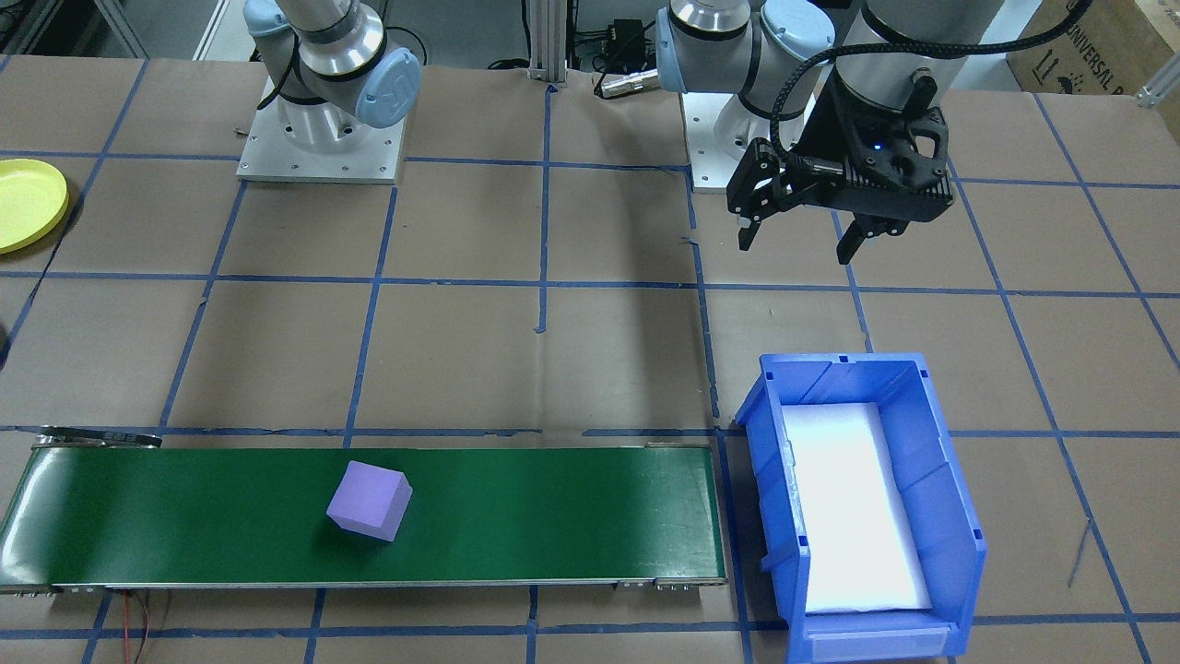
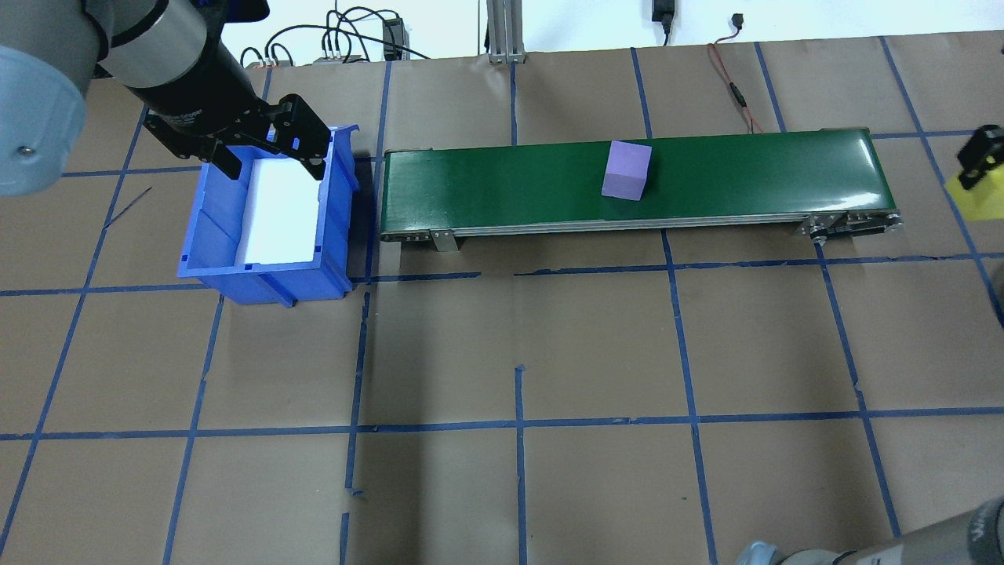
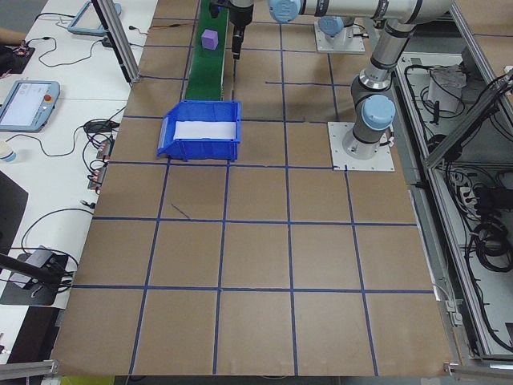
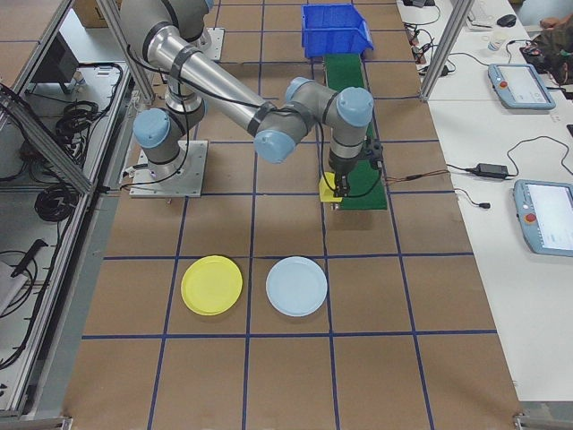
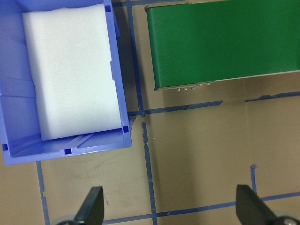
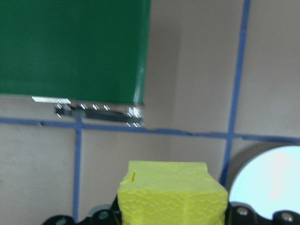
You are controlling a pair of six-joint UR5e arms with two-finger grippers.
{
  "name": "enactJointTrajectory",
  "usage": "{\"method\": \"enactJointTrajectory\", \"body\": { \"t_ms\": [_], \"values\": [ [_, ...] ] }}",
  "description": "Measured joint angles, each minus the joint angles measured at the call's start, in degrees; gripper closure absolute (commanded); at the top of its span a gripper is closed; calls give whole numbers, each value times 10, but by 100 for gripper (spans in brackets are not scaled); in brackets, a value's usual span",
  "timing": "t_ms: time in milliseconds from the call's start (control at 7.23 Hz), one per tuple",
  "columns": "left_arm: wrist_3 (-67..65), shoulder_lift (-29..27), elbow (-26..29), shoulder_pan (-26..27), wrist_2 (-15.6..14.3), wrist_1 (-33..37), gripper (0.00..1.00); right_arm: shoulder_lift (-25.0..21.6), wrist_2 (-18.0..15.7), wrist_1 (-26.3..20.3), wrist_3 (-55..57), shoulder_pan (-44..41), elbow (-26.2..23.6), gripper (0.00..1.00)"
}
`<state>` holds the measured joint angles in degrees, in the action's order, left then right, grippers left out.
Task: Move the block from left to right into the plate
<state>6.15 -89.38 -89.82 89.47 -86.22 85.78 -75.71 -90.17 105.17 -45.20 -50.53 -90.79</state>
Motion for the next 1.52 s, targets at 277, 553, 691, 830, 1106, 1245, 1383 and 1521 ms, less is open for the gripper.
{"method": "enactJointTrajectory", "body": {
  "t_ms": [277,553,691,830,1106,1245,1383,1521],
  "values": [
    [0,0,0,0,0,0,0,-24,1,-16,-154,156,-23,75],
    [0,0,0,0,0,1,0,-35,-1,-30,-246,283,-58,74],
    [0,0,0,0,0,1,0,-39,-2,-43,-256,316,-85,75],
    [0,0,0,0,0,1,0,-41,-2,-39,-259,330,-110,74],
    [0,0,0,0,0,1,0,-40,-4,-15,-259,337,-144,74],
    [0,0,0,0,0,1,0,-37,-8,-8,-261,340,-153,74],
    [0,0,0,0,0,1,0,-34,-13,-2,-262,347,-158,72],
    [0,0,0,0,0,1,0,-27,-14,12,-270,357,-160,62]
  ]
}}
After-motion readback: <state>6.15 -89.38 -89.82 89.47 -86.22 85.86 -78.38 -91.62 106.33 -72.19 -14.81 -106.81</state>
